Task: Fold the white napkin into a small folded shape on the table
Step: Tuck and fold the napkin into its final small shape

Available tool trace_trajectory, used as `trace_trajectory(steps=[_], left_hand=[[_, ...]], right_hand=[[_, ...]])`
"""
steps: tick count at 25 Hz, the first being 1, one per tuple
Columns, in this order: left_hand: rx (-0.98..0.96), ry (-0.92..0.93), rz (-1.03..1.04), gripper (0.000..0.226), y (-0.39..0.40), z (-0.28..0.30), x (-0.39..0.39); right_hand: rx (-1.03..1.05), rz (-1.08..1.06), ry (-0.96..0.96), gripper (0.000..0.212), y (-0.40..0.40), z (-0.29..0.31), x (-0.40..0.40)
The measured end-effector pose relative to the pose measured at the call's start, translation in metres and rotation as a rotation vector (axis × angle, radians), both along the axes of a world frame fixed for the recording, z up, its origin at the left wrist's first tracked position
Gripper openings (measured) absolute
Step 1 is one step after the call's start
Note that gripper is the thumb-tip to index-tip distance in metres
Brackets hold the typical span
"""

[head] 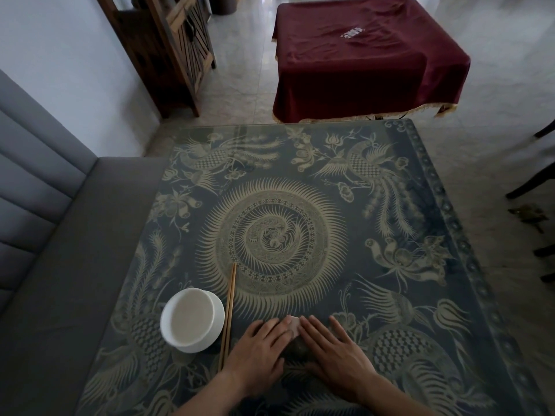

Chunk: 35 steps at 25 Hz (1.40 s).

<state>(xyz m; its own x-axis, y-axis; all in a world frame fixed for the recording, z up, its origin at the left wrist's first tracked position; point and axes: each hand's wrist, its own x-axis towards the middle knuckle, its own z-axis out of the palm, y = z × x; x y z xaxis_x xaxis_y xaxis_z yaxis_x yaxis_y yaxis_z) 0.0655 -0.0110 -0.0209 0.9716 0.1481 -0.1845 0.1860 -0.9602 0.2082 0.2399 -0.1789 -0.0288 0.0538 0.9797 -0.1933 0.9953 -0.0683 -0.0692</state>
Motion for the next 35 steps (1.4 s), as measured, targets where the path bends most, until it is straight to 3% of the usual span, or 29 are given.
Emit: trace_trajectory(steps=[7, 24, 35], left_hand=[[-0.02, -0.002, 0.014, 0.056, -0.001, -0.002, 0.0], [-0.053, 0.002, -0.038, 0.065, -0.005, -0.015, -0.036], [0.061, -0.204, -0.02, 0.038, -0.015, -0.004, -0.028]], right_hand=[[0.005, -0.015, -0.001, 0.058, -0.017, 0.001, 0.02], [-0.002, 0.022, 0.013, 0.068, 0.014, 0.007, -0.003], [-0.005, 0.014, 0.02, 0.069, 0.013, 0.007, -0.006]])
